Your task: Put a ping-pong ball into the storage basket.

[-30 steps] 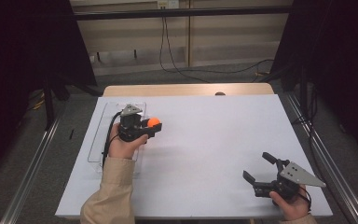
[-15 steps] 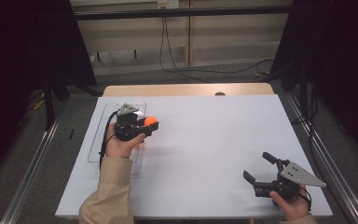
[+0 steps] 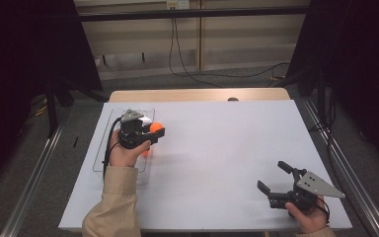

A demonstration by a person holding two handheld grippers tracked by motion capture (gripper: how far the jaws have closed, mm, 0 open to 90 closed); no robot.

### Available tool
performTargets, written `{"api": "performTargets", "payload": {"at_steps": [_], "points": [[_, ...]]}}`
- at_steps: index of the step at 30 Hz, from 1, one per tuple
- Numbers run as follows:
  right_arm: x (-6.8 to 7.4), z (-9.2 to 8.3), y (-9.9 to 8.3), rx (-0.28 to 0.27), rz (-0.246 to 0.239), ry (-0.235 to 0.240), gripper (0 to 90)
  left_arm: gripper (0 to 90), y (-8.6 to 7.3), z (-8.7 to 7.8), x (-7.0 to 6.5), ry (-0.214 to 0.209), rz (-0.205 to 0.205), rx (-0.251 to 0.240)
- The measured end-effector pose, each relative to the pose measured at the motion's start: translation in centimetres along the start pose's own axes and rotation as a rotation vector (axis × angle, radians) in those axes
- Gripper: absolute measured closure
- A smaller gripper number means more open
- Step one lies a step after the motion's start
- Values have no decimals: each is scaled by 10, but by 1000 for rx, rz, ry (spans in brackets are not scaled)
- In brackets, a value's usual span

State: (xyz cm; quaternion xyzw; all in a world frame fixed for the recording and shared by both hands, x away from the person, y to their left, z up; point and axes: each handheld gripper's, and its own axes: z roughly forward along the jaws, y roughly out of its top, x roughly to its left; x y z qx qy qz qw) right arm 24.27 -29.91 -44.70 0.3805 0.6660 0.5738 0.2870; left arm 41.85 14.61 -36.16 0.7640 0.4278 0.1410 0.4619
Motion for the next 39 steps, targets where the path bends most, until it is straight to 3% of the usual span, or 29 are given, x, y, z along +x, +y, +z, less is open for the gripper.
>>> {"api": "performTargets", "payload": {"at_steps": [39], "points": [[0, 0, 0, -1, -1, 1, 21, 508, -3, -7, 15, 46, -17, -13]]}}
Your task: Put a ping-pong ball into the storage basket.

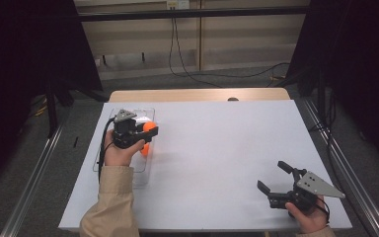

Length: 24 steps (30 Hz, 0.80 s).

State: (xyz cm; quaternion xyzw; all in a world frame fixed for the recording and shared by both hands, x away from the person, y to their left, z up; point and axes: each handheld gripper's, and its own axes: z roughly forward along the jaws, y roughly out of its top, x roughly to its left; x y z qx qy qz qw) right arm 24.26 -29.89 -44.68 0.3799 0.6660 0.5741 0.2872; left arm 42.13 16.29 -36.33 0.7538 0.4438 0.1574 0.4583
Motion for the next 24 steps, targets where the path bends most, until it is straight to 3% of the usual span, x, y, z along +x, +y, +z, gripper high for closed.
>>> {"api": "performTargets", "payload": {"at_steps": [24], "points": [[0, 0, 0, -1, -1, 1, 22, 508, -3, -4, 10, 29, -5, 3]]}}
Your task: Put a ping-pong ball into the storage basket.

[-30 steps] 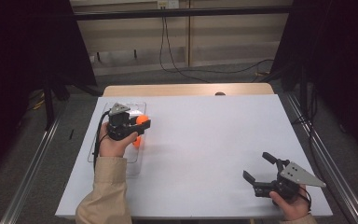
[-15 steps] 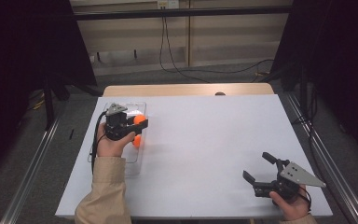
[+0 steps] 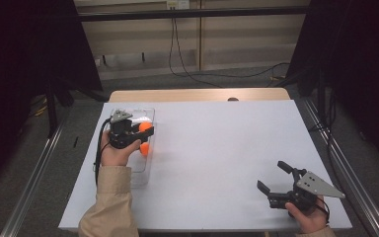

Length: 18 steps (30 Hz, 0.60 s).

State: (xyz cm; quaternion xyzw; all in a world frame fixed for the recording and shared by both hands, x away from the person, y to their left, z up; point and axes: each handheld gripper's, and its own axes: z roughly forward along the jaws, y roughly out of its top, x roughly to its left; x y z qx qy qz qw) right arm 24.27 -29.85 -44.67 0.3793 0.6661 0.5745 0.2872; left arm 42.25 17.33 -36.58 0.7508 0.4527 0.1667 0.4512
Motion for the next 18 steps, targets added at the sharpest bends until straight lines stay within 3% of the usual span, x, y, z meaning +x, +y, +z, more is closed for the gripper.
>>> {"api": "performTargets", "payload": {"at_steps": [18], "points": [[0, 0, 0, -1, 2, 1, 22, 508, -3, -5, 9, 32, -15, -14]]}}
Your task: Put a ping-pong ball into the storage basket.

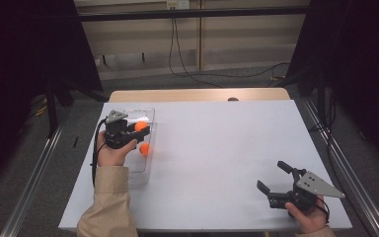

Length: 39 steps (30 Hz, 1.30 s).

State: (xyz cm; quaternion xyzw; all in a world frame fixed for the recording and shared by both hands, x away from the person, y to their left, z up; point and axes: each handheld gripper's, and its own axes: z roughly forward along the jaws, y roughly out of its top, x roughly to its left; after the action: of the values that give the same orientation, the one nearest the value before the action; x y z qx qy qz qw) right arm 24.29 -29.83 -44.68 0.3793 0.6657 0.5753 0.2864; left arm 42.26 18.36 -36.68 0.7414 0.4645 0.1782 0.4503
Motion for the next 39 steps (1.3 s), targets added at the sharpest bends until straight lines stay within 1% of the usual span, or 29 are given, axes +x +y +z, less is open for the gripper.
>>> {"api": "performTargets", "payload": {"at_steps": [7, 10, 13, 15, 17, 22, 24, 27, 28, 31, 35, 37, 39], "points": [[0, 0, 0, 0, -2, 1, 23, 508, -2, -1, 4, 14, -4, 1], [0, 0, 0, -2, -2, 1, 23, 508, -2, 0, 4, 18, -10, 0], [0, 0, 0, -2, -2, 0, 23, 508, -3, 1, 5, 26, -4, 8], [0, 0, 0, -2, -3, 1, 23, 508, -4, 2, 6, 29, -10, 6], [0, 0, 0, -3, -2, 0, 23, 508, -5, 2, 8, 36, -5, 13], [0, 0, 0, -2, -3, 2, 23, 507, -6, 2, 10, 45, -9, 18], [0, 0, 0, -2, -3, 1, 23, 508, -6, 2, 10, 54, -10, 19], [0, 1, 0, -2, -2, 2, 23, 508, -7, 2, 12, 64, 1, 30], [0, 1, 0, -2, -2, 3, 23, 508, -8, 3, 13, 66, -6, 31], [0, 1, 0, 0, -4, 3, 23, 508, -9, 3, 14, 79, -8, 34], [0, 1, 0, -1, -5, 3, 23, 508, -11, 4, 17, 85, -18, 41], [0, 1, 0, -1, -5, 3, 23, 507, -11, 4, 17, 94, -6, 39], [0, 1, 0, -1, -6, 3, 23, 507, -11, 4, 17, 99, -6, 41]]}}
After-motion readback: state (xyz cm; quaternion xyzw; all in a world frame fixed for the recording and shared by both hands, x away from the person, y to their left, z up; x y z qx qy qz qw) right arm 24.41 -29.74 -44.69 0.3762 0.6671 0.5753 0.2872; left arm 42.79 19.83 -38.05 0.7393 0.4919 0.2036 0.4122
